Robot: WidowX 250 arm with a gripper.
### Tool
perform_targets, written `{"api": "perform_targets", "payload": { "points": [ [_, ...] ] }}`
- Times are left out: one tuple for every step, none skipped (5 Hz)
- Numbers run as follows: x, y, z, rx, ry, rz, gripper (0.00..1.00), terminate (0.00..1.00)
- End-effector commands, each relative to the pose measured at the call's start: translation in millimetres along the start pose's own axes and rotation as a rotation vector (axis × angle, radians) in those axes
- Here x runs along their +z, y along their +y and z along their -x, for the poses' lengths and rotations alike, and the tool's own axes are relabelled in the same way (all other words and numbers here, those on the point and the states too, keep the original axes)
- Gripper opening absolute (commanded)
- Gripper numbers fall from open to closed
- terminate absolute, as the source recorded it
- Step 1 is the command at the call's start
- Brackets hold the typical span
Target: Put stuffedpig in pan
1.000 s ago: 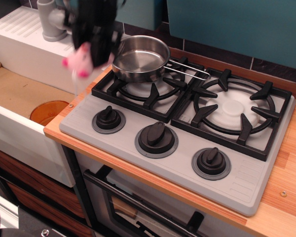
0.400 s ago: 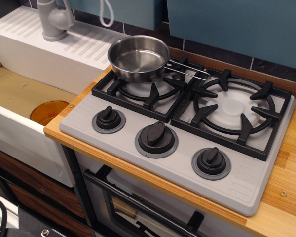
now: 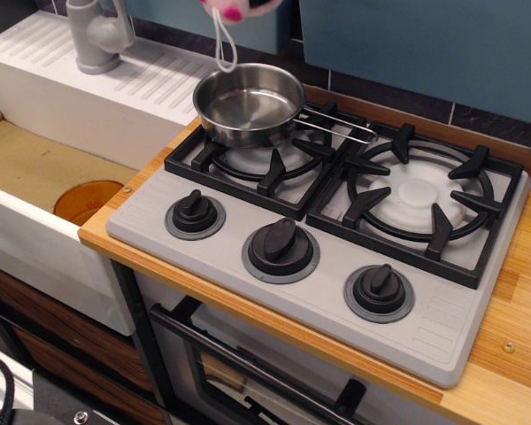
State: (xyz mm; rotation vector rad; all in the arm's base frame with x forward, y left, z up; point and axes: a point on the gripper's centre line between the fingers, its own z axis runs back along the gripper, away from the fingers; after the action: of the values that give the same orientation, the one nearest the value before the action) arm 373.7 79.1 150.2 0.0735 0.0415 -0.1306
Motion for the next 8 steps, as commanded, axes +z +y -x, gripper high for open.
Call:
{"api": "perform_targets", "payload": {
  "points": [
    [-1, 1, -5, 0.040, -0.079, -0.005, 1.00, 0.00],
    [1, 4, -2, 0.025, -0.077, 0.007, 1.00, 0.00],
    [3, 2, 2, 0.029, -0.083, 0.000, 1.00, 0.00],
    [8, -2, 6, 0.042, -0.119, -0.047, 1.00, 0.00],
    [13, -2, 10, 0.057, -0.137, -0.116, 1.00, 0.00],
    [18, -3, 13, 0.069, -0.156, -0.162, 1.00, 0.00],
    [16, -8, 13, 0.067, -0.157, -0.164, 1.00, 0.00],
    [10, -13, 9, 0.051, -0.149, -0.113, 1.00, 0.00]
  ]
}}
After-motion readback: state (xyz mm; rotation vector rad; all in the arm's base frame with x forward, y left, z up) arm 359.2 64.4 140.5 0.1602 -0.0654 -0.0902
